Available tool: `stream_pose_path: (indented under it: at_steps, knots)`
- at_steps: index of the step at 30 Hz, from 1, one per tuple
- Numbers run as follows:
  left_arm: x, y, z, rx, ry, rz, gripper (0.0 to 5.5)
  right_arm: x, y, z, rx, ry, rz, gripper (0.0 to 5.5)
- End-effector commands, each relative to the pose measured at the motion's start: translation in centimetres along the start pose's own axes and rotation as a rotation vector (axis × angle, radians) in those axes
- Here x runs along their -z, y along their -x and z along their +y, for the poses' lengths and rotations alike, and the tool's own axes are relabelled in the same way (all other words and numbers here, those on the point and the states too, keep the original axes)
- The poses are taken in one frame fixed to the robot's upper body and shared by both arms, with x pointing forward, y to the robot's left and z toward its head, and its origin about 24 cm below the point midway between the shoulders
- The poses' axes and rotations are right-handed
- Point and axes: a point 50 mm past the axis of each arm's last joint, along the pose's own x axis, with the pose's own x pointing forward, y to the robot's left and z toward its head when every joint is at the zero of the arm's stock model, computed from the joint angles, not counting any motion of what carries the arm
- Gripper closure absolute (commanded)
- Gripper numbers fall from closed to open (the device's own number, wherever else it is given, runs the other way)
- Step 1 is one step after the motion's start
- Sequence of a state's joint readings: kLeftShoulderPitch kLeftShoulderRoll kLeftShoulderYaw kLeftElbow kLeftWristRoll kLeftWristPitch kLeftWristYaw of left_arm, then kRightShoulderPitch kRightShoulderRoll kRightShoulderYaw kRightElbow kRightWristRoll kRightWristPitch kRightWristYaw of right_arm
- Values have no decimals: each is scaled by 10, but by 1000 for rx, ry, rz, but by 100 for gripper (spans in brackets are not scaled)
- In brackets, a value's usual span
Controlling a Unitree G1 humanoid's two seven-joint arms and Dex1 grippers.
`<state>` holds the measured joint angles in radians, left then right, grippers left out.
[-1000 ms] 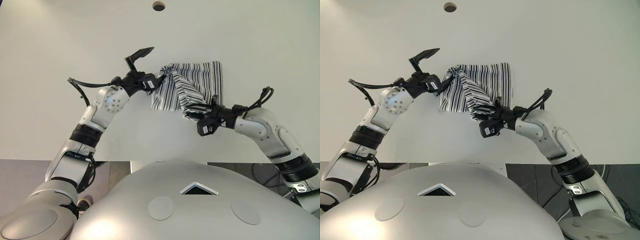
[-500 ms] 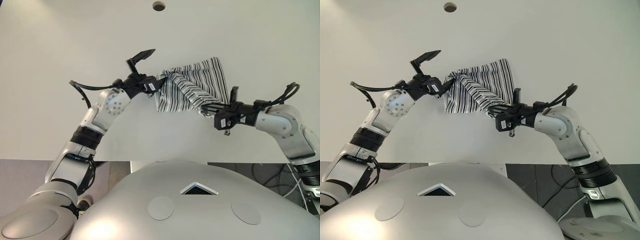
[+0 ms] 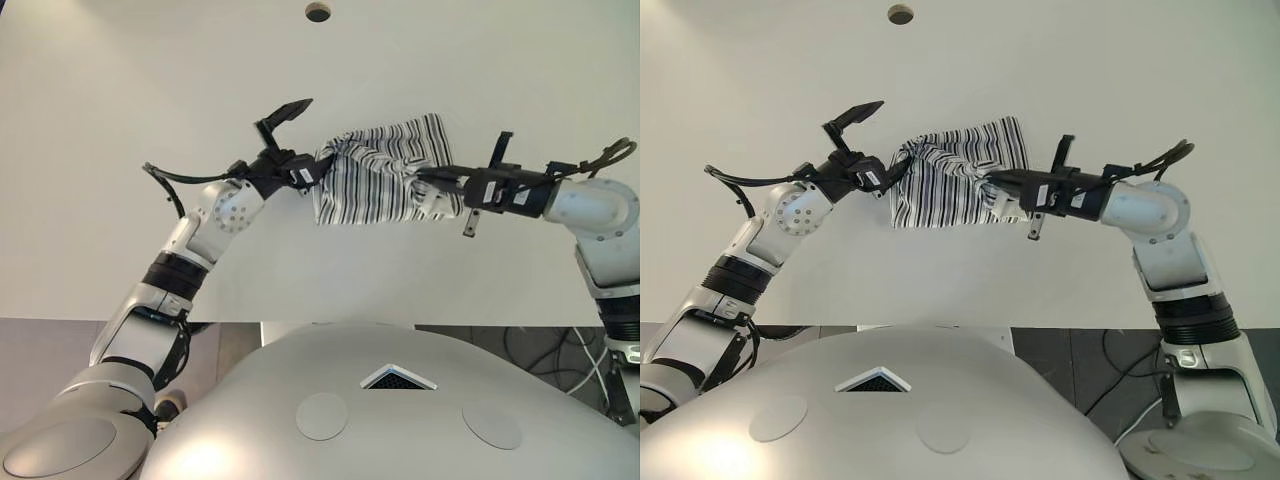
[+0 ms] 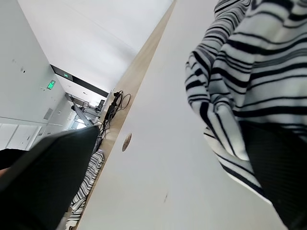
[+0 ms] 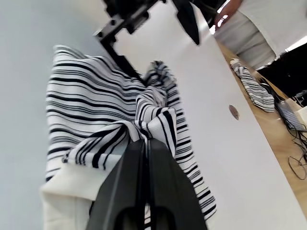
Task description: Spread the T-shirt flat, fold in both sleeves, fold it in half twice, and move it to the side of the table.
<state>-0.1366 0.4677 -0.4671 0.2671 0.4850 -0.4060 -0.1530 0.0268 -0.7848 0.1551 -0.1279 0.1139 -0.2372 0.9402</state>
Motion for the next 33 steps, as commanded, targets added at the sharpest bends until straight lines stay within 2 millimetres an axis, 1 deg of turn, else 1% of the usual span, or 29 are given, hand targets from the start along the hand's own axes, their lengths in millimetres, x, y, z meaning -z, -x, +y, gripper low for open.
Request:
stream_pose_path:
  at_steps: [1, 5, 8, 11, 15, 17, 19, 20, 21, 25, 27, 30, 32, 33]
  knots:
    - [19, 20, -51, 241, 2, 135, 10, 18, -2, -18, 31, -51, 39, 549]
    - [11, 16, -36, 136, 69, 97, 10, 47, -6, -31, 74, -110, 111, 549]
    - [3, 13, -27, 66, 134, 56, 10, 60, -7, -34, 95, -142, 132, 549]
    - [-4, 12, -21, 17, 188, 23, 10, 68, -10, -37, 123, -158, 137, 549]
    - [-3, 13, -12, -42, 227, 28, 10, 74, -6, -35, 137, -140, 156, 549]
    - [-1, 13, -8, -75, 249, 36, 10, 75, -2, -34, 139, -149, 159, 516]
    - [-1, 12, -6, -91, 263, 43, 10, 75, 0, -32, 148, -150, 159, 473]
    - [0, 12, -6, -92, 267, 46, 10, 74, 0, -34, 172, -139, 151, 460]
    - [0, 12, -7, -91, 269, 49, 10, 72, 1, -39, 219, -132, 139, 430]
    - [0, 12, -3, -136, 325, 45, 10, 66, 17, -57, 398, -172, 58, 430]
    - [-2, 14, 12, -253, 387, 15, 10, 62, 25, -67, 520, -189, 19, 430]
    - [-10, 24, 47, -510, 536, -116, 10, 55, 29, -80, 676, -175, -28, 430]
    - [-17, 31, 62, -601, 611, -209, 10, 41, 22, -81, 671, -140, -97, 430]
    - [-18, 32, 66, -619, 627, -231, 10, 31, 14, -76, 623, -116, -140, 430]
